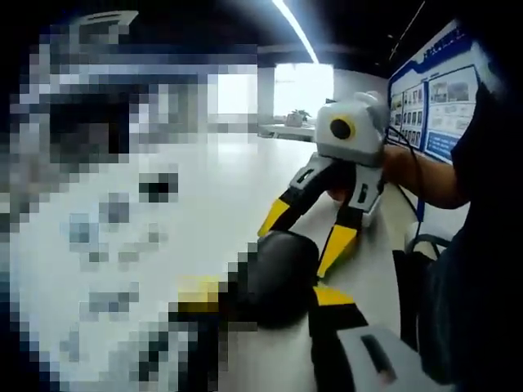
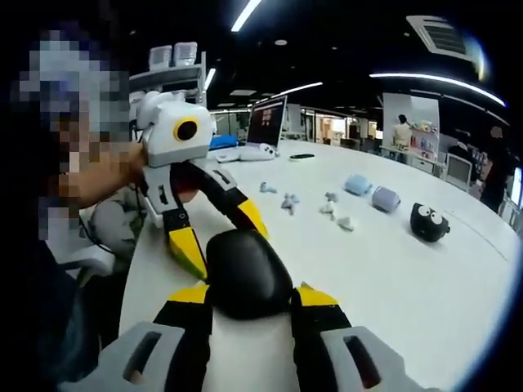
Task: Pick up the earbuds from the table and place the earbuds into the earbud case
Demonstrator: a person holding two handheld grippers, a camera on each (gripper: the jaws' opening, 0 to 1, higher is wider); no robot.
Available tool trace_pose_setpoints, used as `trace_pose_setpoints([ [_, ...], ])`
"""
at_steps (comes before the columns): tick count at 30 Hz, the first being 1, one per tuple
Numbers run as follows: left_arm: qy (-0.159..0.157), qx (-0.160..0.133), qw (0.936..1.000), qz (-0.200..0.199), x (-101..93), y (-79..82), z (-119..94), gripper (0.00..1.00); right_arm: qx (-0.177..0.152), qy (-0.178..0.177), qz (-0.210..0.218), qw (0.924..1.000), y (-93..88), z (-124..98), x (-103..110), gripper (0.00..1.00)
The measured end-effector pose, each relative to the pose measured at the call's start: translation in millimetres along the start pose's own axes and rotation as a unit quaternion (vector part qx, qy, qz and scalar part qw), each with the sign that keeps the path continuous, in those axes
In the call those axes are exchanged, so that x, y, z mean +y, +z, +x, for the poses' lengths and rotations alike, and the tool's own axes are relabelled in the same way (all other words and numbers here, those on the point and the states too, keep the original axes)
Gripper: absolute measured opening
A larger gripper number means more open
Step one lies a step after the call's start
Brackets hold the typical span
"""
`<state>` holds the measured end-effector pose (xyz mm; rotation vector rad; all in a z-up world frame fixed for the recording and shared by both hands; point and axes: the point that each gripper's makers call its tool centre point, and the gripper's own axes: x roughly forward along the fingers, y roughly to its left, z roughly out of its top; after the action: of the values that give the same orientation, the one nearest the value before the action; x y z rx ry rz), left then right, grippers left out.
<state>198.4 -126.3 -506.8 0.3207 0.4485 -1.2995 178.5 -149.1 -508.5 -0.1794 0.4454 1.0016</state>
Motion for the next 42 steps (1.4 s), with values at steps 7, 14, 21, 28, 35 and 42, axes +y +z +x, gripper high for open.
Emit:
trace_pose_setpoints([
  [7,0.002,-0.003,1.0,-0.005,0.1,0.1,-3,0.43,0.002,0.002,-0.007,1.0,2.7,0,2,0.37],
  [14,0.007,-0.007,0.9999,-0.004,-0.8,2.2,-9,0.43,0.0,0.003,-0.014,0.9999,7.7,0,4,0.37],
  [21,0.014,-0.016,0.9998,0.001,0.5,8.8,-15,0.43,-0.005,0.002,-0.023,0.9997,17.3,-1,4,0.37],
  [28,0.021,-0.018,0.9996,0.006,5.8,15.3,-20,0.43,-0.004,0.0,-0.036,0.9993,27.4,0,0,0.37],
  [35,0.03,-0.024,0.9992,0.01,18.6,25.9,-26,0.43,-0.009,-0.003,-0.051,0.9986,43.1,2,-9,0.37],
  [42,0.037,-0.025,0.9989,0.013,34.9,32.7,-29,0.43,-0.013,-0.003,-0.057,0.9983,54.4,9,-21,0.37],
])
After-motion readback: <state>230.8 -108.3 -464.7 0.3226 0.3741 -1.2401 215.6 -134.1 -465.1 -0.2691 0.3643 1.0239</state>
